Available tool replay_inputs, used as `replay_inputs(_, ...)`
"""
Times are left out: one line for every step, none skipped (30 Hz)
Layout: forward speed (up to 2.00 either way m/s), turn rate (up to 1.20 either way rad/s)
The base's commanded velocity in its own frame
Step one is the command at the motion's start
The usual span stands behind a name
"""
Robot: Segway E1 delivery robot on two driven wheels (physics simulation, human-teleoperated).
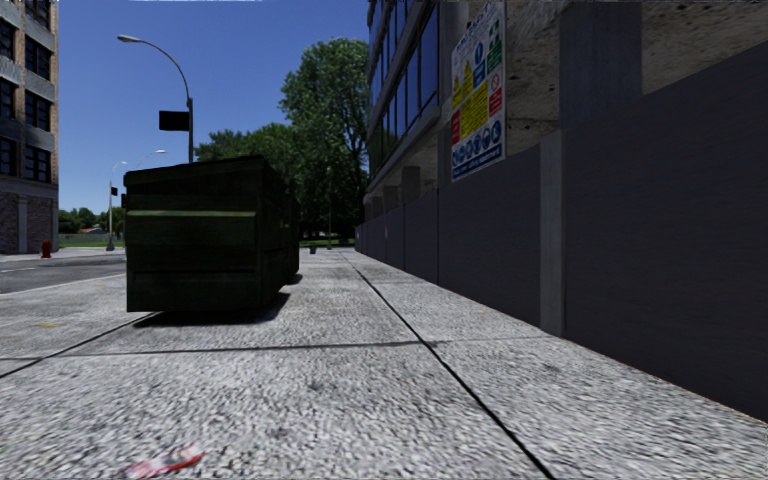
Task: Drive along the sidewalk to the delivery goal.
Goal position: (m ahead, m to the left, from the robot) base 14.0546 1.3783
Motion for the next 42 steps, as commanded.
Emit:
replay_inputs(2.0, 0.33)
replay_inputs(2.0, 0.33)
replay_inputs(2.0, 0.33)
replay_inputs(2.0, 0.33)
replay_inputs(2.0, 0.33)
replay_inputs(2.0, 0.33)
replay_inputs(2.0, 0.33)
replay_inputs(2.0, 0.33)
replay_inputs(2.0, 0.33)
replay_inputs(2.0, 0.33)
replay_inputs(2.0, 0.33)
replay_inputs(2.0, 0.33)
replay_inputs(2.0, 0.33)
replay_inputs(2.0, 0.33)
replay_inputs(2.0, 0.33)
replay_inputs(2.0, 0.25)
replay_inputs(2.0, 0.25)
replay_inputs(2.0, 0.06)
replay_inputs(2.0, 0.0)
replay_inputs(2.0, 0.0)
replay_inputs(2.0, 0.0)
replay_inputs(2.0, 0.0)
replay_inputs(2.0, 0.0)
replay_inputs(2.0, 0.0)
replay_inputs(2.0, 0.0)
replay_inputs(2.0, 0.0)
replay_inputs(2.0, 0.0)
replay_inputs(2.0, 0.0)
replay_inputs(2.0, 0.0)
replay_inputs(2.0, 0.0)
replay_inputs(2.0, 0.0)
replay_inputs(2.0, 0.0)
replay_inputs(2.0, 0.0)
replay_inputs(2.0, 0.0)
replay_inputs(2.0, 0.0)
replay_inputs(2.0, 0.0)
replay_inputs(2.0, 0.0)
replay_inputs(2.0, 0.0)
replay_inputs(2.0, 0.0)
replay_inputs(2.0, 0.0)
replay_inputs(2.0, 0.0)
replay_inputs(2.0, 0.0)
